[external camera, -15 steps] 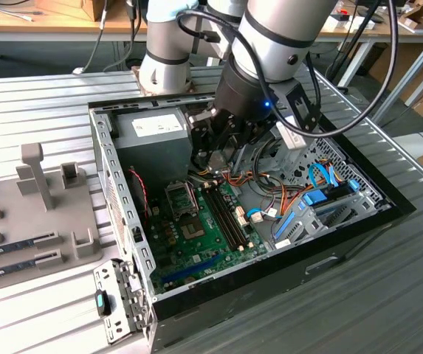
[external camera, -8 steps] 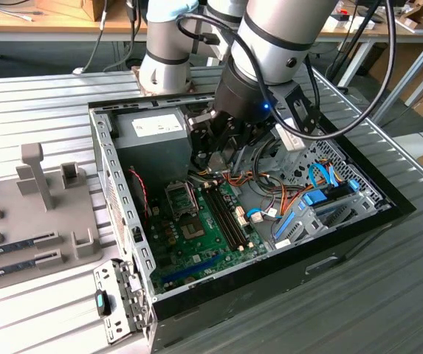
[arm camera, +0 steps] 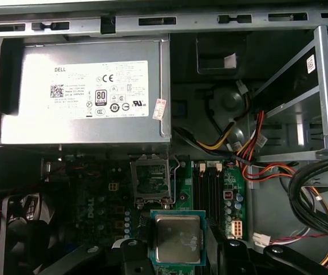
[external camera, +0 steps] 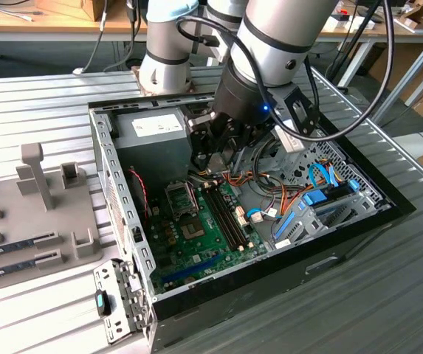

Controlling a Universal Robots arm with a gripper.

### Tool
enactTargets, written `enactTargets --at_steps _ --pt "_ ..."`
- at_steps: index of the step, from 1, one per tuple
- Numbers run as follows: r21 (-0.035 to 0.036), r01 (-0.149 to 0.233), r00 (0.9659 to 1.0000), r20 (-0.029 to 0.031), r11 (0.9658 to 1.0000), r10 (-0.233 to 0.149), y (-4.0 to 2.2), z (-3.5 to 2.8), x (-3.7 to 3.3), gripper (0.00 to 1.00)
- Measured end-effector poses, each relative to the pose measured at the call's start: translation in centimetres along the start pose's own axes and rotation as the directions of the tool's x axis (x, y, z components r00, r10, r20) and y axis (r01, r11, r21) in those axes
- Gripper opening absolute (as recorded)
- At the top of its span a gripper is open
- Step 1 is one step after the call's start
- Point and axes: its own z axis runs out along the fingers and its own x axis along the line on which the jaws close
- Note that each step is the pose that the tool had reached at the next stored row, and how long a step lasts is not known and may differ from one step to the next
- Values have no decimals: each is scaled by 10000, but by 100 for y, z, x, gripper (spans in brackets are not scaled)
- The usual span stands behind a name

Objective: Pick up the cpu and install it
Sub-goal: 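Pick up the cpu and move it towards the insertion slot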

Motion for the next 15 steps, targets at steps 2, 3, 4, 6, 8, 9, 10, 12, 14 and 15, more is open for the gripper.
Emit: enactTargets --at_steps 2,3,4,6,8,9,10,12,14,15 --pt "-1 -1 10000 0 10000 1 -2 8 0 47" --pt "-1 0 10000 0 10000 0 -2 12 0 47" --pt "0 0 10000 0 10000 0 -3 16 0 47" --pt "0 0 10000 0 10000 0 -5 22 -1 47" --pt "0 0 10000 0 10000 0 -6 31 -1 47" --pt "0 0 10000 0 10000 0 -7 34 -1 47" --pt "0 0 10000 0 10000 0 -8 37 -1 47" --pt "0 0 10000 0 10000 0 -9 44 -1 47" --pt "1 0 10000 1 10000 0 -10 49 -2 47" --pt "0 0 10000 0 10000 0 -11 55 -2 47"
